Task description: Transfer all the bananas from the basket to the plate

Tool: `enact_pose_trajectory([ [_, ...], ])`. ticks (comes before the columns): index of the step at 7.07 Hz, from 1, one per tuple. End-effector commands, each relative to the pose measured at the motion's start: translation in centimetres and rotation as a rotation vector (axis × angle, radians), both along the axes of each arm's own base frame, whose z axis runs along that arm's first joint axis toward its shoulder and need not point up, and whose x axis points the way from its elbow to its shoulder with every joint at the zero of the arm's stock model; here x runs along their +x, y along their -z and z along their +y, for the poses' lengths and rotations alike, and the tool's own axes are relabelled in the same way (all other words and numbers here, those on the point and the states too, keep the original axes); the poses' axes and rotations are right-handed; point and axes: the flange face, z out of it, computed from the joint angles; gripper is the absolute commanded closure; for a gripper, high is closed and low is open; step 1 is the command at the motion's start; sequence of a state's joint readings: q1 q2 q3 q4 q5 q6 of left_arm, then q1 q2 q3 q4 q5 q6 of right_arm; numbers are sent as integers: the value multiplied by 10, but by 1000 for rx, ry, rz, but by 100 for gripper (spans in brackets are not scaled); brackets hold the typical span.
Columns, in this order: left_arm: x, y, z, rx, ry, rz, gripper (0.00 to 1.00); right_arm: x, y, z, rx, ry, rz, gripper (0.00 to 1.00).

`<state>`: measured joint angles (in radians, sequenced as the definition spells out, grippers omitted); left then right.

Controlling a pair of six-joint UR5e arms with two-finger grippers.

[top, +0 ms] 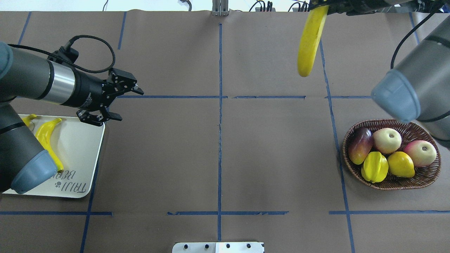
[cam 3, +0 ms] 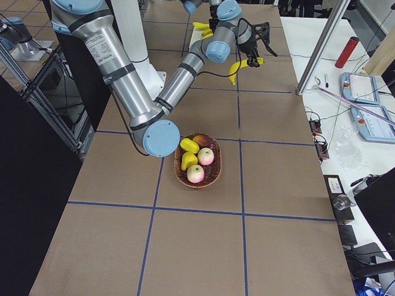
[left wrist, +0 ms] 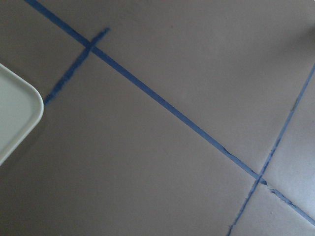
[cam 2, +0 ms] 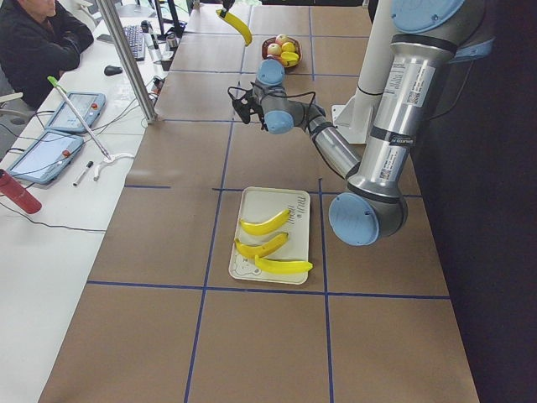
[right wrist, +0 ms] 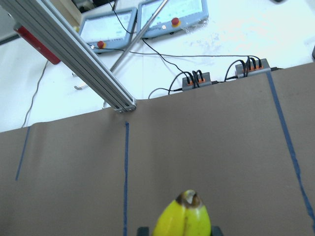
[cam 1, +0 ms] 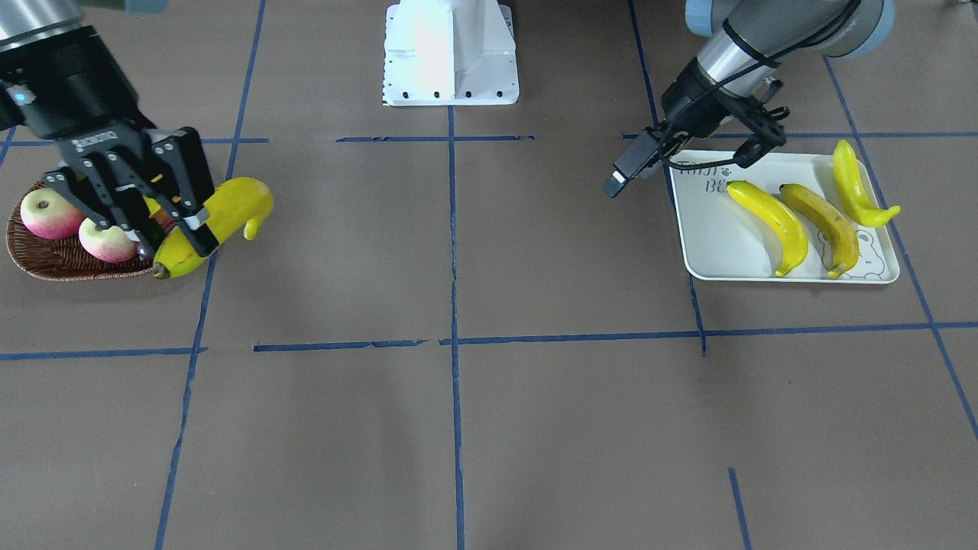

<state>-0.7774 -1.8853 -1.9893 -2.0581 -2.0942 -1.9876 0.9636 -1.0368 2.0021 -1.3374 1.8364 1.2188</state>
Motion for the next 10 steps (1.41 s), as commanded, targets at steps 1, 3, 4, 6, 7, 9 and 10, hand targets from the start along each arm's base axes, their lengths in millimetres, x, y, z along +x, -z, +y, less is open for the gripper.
enact_pose_trajectory([
  [1, 8, 53, 2, -48, 31, 132, 0, -22, 25, 32, 46, -126, -70, 100],
  [3, 30, 55, 5, -27, 149, 307, 0, -34, 46, 53, 75, -184, -119, 100],
  [4, 38, 52, 7, -118, 193, 402, 0, -46, 54, 65, 67, -249, -163, 100],
  [6, 36, 70, 4, -380, 270, 554, 0, -61, 61, 75, 93, -316, -165, 100],
  [7, 36, 79, 1, -473, 302, 605, 0, -74, 63, 85, 111, -348, -156, 100],
  [9, 45, 90, -4, -607, 304, 655, 0, -94, 73, 100, 138, -379, -159, 100],
  [10, 59, 95, -1, -625, 286, 654, 0, -95, 74, 101, 141, -384, -161, 100],
])
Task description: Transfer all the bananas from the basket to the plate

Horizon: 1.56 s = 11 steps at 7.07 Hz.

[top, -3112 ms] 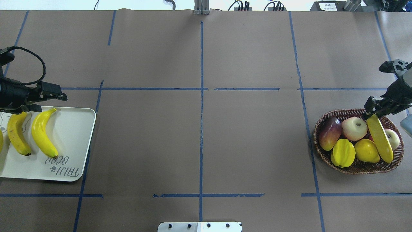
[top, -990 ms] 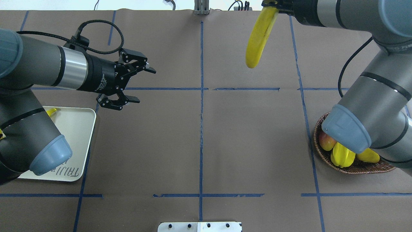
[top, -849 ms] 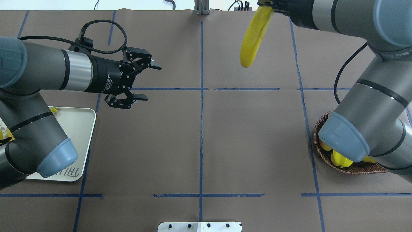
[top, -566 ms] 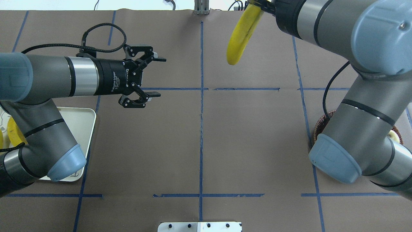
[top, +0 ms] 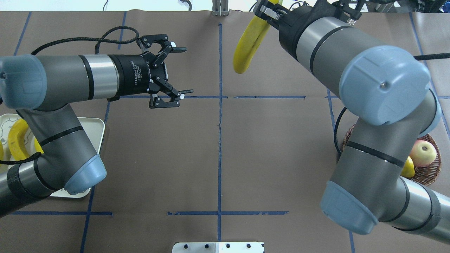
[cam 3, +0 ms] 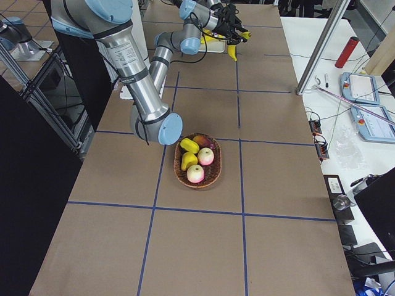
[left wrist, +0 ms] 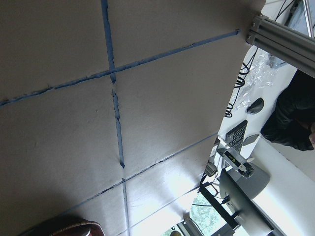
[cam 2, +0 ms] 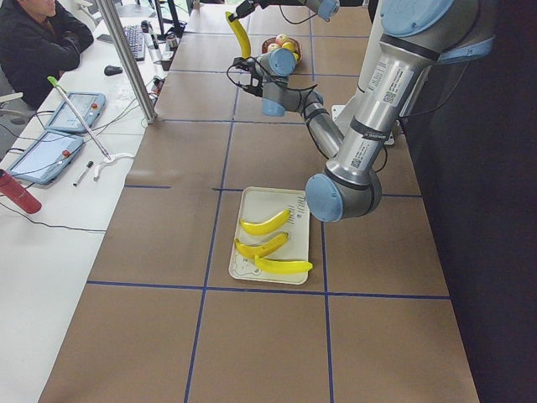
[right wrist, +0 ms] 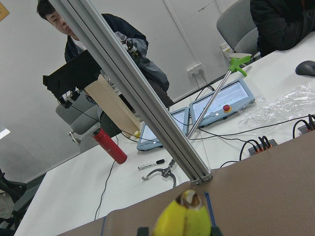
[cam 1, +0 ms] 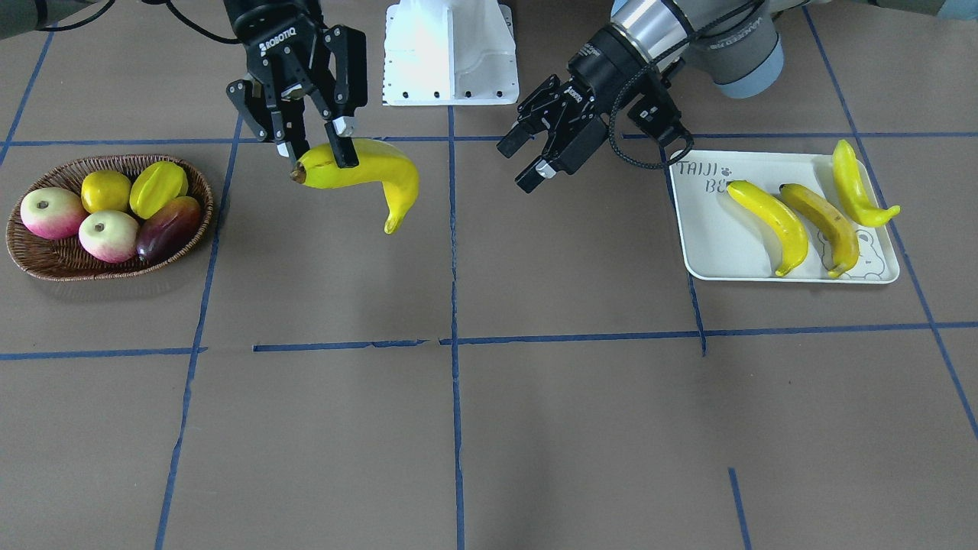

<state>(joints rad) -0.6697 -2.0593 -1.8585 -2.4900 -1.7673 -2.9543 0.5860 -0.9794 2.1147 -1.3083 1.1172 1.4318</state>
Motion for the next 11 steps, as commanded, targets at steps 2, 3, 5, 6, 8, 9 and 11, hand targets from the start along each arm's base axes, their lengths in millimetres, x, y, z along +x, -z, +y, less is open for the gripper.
enact_pose_trajectory([
  [2, 32, 20, 19, -23, -65, 40, 0, -13, 4, 9, 12, -31, 8, 100],
  [3, 36, 24, 22, -56, -73, 61, 0, -19, 4, 14, 15, -31, 9, 100],
  [5, 37, 31, 21, -65, -70, 76, 0, -35, 14, 31, 31, -36, 3, 100],
  [6, 37, 31, 20, -71, -57, 77, 0, -41, 15, 39, 35, -30, 1, 100],
  [8, 37, 32, 18, -77, -44, 82, 0, -52, 22, 53, 46, -34, -7, 100],
  [9, 38, 32, 18, -78, -45, 81, 0, -56, 23, 58, 48, -34, -6, 100],
  [11, 39, 32, 18, -79, -45, 80, 0, -65, 32, 71, 58, -34, -19, 100],
])
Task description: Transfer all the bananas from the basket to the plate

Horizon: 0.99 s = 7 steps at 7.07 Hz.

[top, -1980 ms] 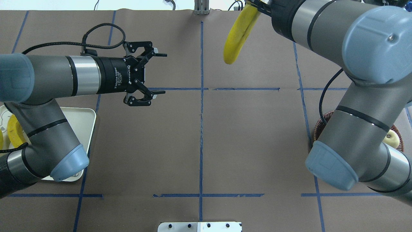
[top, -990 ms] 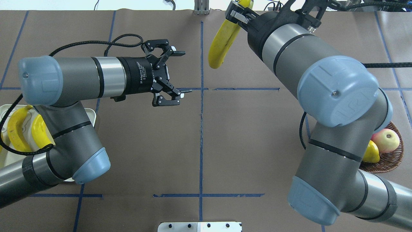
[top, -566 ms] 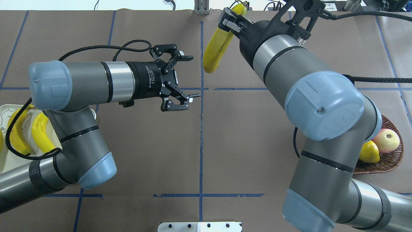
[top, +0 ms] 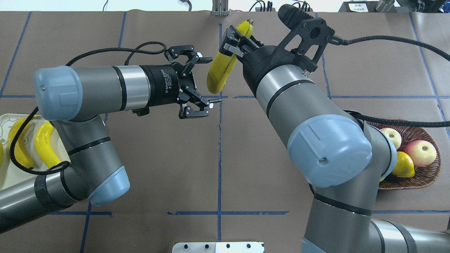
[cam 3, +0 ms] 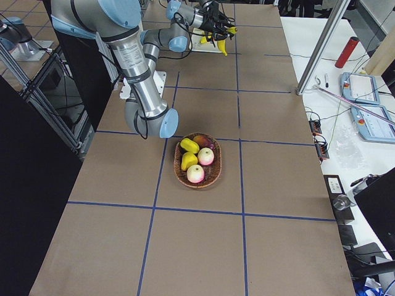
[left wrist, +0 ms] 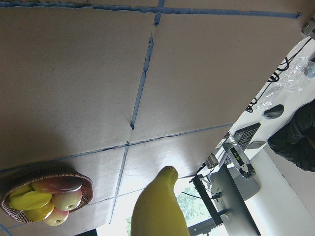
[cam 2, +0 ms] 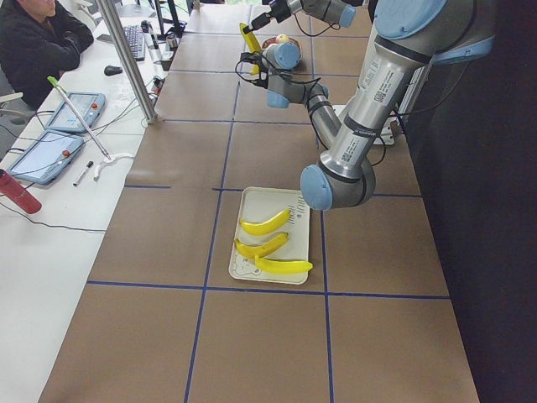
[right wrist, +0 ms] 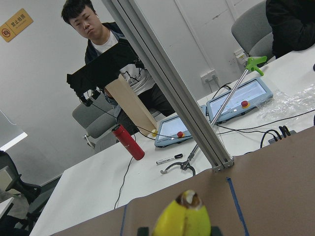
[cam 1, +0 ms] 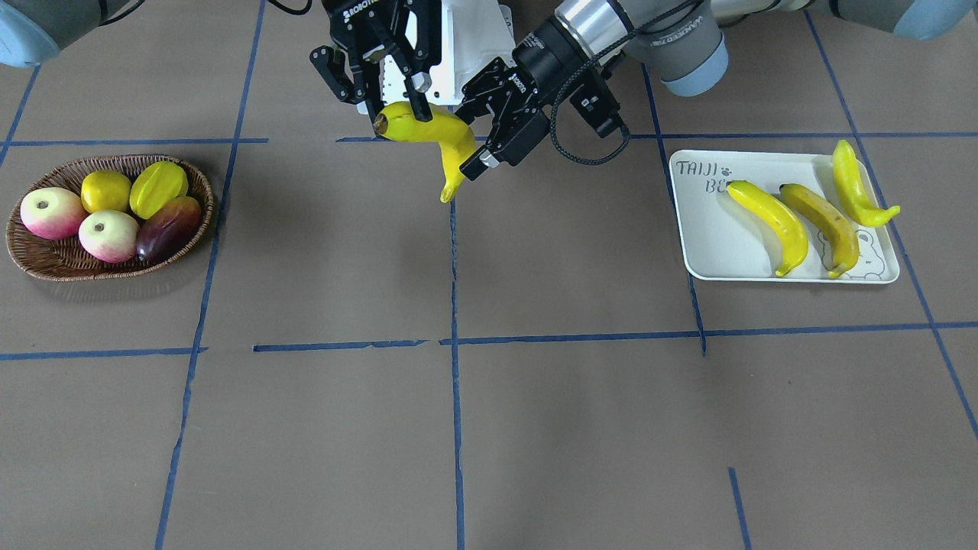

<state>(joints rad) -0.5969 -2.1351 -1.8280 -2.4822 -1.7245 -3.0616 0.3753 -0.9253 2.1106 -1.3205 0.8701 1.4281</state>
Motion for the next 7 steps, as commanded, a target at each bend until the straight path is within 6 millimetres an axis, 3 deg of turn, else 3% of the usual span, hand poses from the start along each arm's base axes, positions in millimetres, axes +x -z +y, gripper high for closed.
enact_pose_trajectory([
  [1, 0, 0, -1, -1, 2, -1, 20, -5, 6, 8, 6, -1, -8, 100],
  [2, -1, -1, 0, 9, -1, -4, 92, -6, 5, 8, 6, -1, -6, 100],
  [3, -1, -1, 0, 11, -3, -1, 100, -6, 5, 8, 6, -1, -6, 100],
  [4, -3, -1, -1, 11, 0, 2, 100, -3, 7, 10, 8, 2, -22, 79],
  [5, -3, 0, -1, 7, -1, 5, 100, -4, 6, 10, 5, 2, -19, 1],
  [7, -4, 0, -2, 4, 0, 7, 100, -1, 6, 10, 8, 4, -19, 0],
])
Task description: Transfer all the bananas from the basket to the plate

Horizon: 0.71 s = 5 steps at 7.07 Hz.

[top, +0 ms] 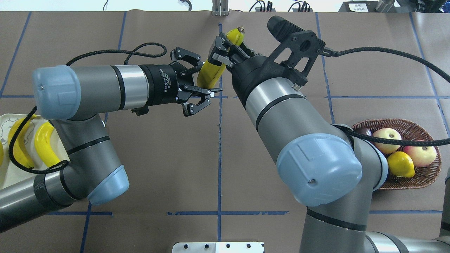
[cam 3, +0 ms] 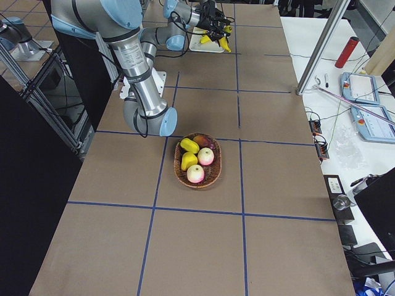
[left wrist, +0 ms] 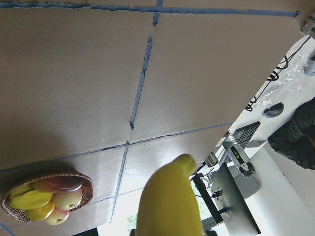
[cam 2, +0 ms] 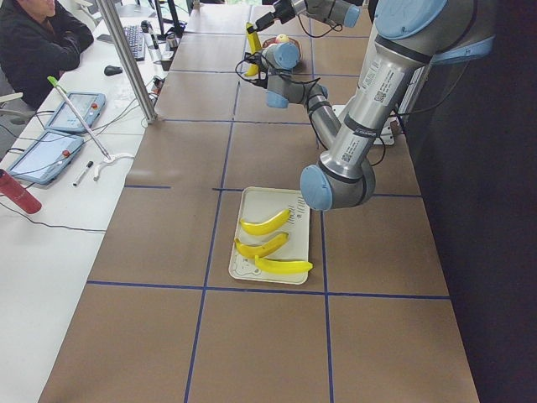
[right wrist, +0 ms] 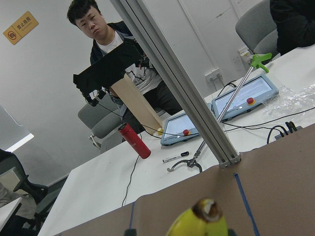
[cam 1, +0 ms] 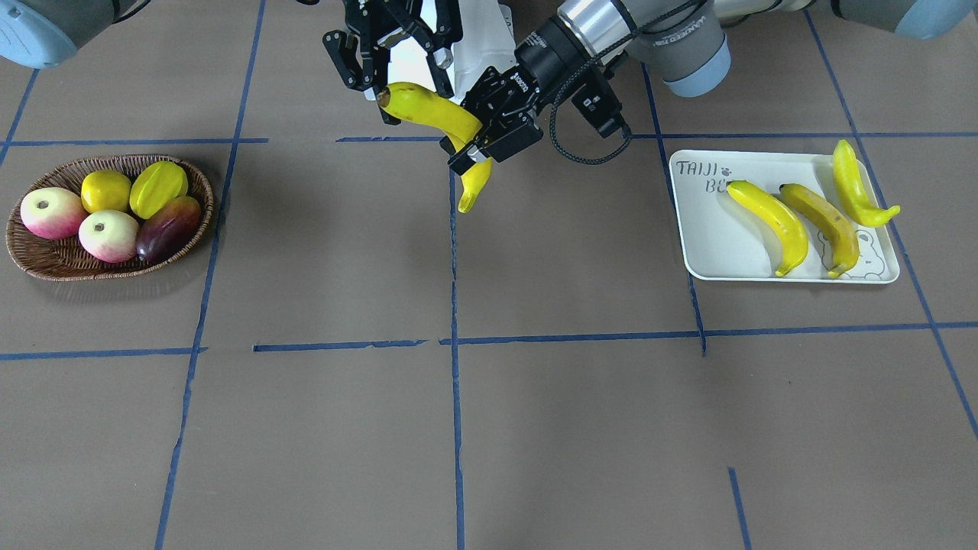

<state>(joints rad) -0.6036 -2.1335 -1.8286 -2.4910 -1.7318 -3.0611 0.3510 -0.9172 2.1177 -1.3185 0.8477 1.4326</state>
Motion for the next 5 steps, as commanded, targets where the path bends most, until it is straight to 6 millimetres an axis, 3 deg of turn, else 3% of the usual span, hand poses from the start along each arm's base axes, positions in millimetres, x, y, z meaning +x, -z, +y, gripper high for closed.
enact_pose_trajectory([
  [1, -1, 0, -1, -2, 2, 1, 100, 9, 1, 5, 7, 8, -11, 0],
  [3, -7, -4, -10, -20, 19, 0, 100, 19, 1, 11, 16, 47, -15, 0],
  [5, -29, -23, -47, 61, 9, -98, 100, 49, -17, 23, 47, 122, 27, 0],
])
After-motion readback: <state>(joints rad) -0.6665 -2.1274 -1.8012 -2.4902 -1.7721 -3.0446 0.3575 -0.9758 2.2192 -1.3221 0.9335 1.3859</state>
